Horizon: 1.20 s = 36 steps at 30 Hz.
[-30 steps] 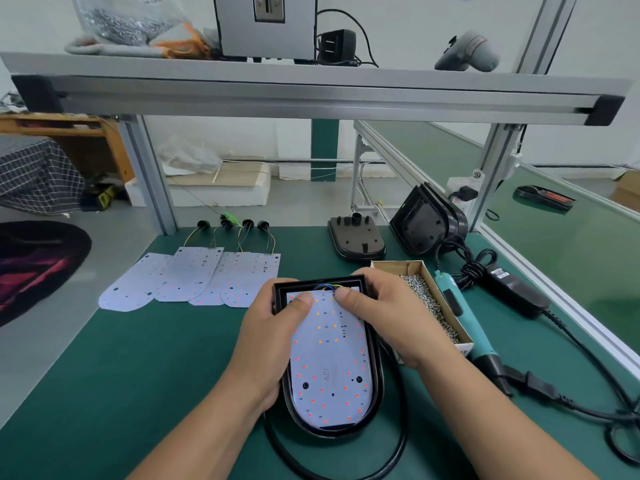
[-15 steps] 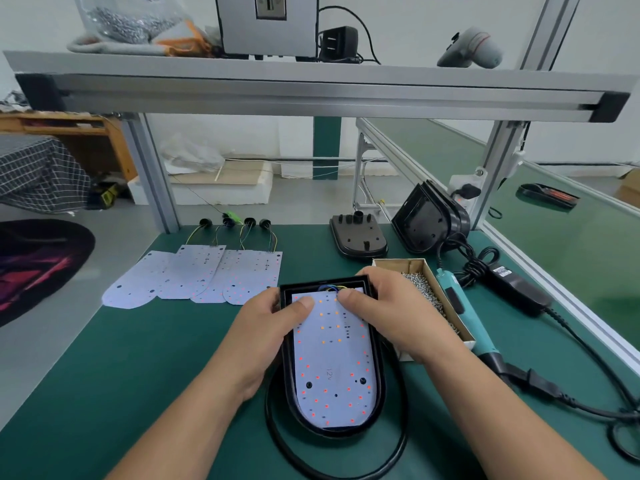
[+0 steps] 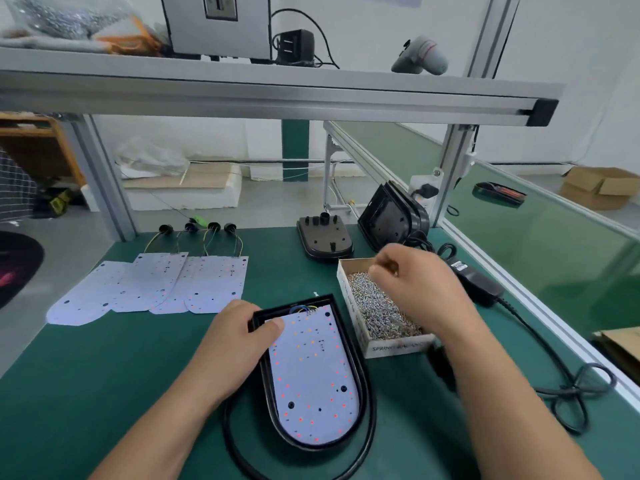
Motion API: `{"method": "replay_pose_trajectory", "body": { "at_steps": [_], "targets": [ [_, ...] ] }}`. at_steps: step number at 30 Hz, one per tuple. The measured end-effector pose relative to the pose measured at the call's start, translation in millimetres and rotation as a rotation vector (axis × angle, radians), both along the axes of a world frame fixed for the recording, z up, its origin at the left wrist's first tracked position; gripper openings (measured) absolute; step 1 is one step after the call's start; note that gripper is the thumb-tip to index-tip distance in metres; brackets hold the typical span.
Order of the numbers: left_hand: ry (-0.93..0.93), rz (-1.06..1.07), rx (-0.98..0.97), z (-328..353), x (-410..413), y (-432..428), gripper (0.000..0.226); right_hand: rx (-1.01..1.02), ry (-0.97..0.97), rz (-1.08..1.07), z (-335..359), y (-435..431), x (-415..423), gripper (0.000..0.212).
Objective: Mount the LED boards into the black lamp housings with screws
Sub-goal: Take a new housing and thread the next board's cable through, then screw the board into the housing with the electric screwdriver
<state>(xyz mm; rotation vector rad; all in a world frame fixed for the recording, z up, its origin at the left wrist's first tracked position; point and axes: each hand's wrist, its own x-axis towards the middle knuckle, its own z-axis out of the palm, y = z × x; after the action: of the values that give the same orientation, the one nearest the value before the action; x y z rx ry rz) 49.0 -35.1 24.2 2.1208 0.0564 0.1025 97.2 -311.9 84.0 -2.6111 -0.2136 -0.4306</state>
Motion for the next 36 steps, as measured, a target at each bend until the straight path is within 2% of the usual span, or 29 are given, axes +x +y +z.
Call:
{"method": "replay_pose_trajectory", "body": {
  "at_steps": [2,3,5,7,9,13,17,23,26,30,32,34,36],
  "targets": [
    [-0.004,0.014,-0.004,-1.9,-1.2,-2.6,0.013,-0.161,0.039,-0.119,4.7,-41.9,3.5,0.008],
    [-0.004,0.021,-0.007,-2.1,-2.0,-3.5,0.005,-0.233,0.119,-0.159,2.8,-60.4,3.7,0.011],
    [-0.012,0.018,-0.01,-2.7,-3.0,-5.9,0.008,-0.29,0.317,-0.16,-7.4,-84.9,0.2,0.031],
    [-0.015,-0.001,0.006,-3.6,-2.8,-7.7,0.012,-0.224,0.428,-0.098,-19.2,-92.5,-5.2,0.038],
    [0.007,-0.037,0.054,-2.5,-2.8,-9.4,0.012,-0.127,0.462,-0.012,-24.9,-93.8,-7.8,0.037],
    [0.039,-0.084,0.106,3.5,1.9,-11.6,0.01,-0.041,0.484,0.064,-21.9,-97.1,-11.5,0.055],
    [0.045,-0.125,0.071,5.6,0.0,-7.2,0.018,-0.074,0.496,0.061,-22.5,-101.3,-14.8,0.07],
    [0.021,-0.092,-0.01,5.5,-5.5,-4.8,0.032,0.068,0.513,-0.019,-30.2,-100.9,-4.9,0.085],
    [-0.005,-0.078,-0.031,8.6,-6.8,-7.5,0.031,0.229,0.474,-0.095,-35.1,-109.6,0.2,0.071],
    [-0.038,-0.041,-0.122,14.5,-8.7,-10.2,0.026,0.758,0.469,-0.1,-39.5,-119.3,2.5,0.054],
    [-0.094,0.009,-0.149,20.7,-8.2,-11.6,0.024,0.925,0.442,-0.084,-37.6,-119.8,0.3,0.042],
    [-0.173,0.048,-0.095,28.3,-9.6,-13.4,0.024,1.03,0.411,-0.028,-33.4,-119.1,-1.0,0.037],
    [-0.237,0.028,0.03,39.3,-11.7,-19.9,0.021,1.165,0.391,0.06,-30.5,-116.9,-1.7,0.045]
  ]
}}
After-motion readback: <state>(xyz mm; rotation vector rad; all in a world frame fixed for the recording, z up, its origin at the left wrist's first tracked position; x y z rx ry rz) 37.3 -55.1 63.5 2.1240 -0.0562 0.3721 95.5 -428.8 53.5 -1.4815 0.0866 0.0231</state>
